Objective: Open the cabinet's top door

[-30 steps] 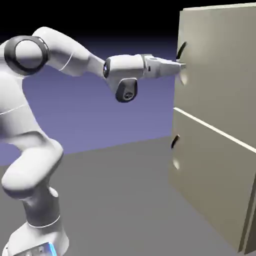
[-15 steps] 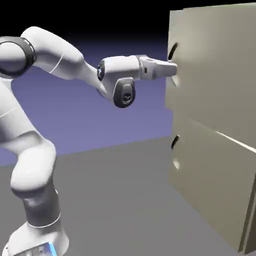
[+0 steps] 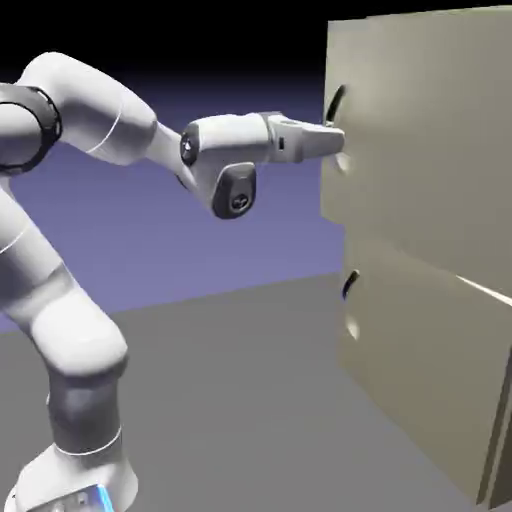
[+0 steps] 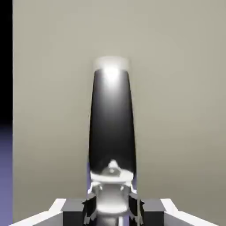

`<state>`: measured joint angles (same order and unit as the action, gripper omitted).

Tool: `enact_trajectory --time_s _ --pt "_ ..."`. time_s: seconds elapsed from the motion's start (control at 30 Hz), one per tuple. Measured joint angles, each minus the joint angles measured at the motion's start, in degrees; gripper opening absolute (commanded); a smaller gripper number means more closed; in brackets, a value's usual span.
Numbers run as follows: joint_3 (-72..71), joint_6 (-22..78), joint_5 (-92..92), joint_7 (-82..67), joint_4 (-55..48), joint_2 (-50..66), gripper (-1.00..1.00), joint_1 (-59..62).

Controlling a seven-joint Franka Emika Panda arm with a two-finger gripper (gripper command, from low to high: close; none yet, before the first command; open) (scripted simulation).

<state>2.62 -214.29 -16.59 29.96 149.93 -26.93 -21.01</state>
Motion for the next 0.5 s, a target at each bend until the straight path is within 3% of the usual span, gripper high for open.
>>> enact_trajectory --time_s 0.3,0.5 --pt "13.3 -0.7 -8.4 -14.5 1.9 -5.5 -1.0 -18.7" --pt "20.3 0.3 -15.1 -28.1 5.3 -15.7 -1.0 -30.0"
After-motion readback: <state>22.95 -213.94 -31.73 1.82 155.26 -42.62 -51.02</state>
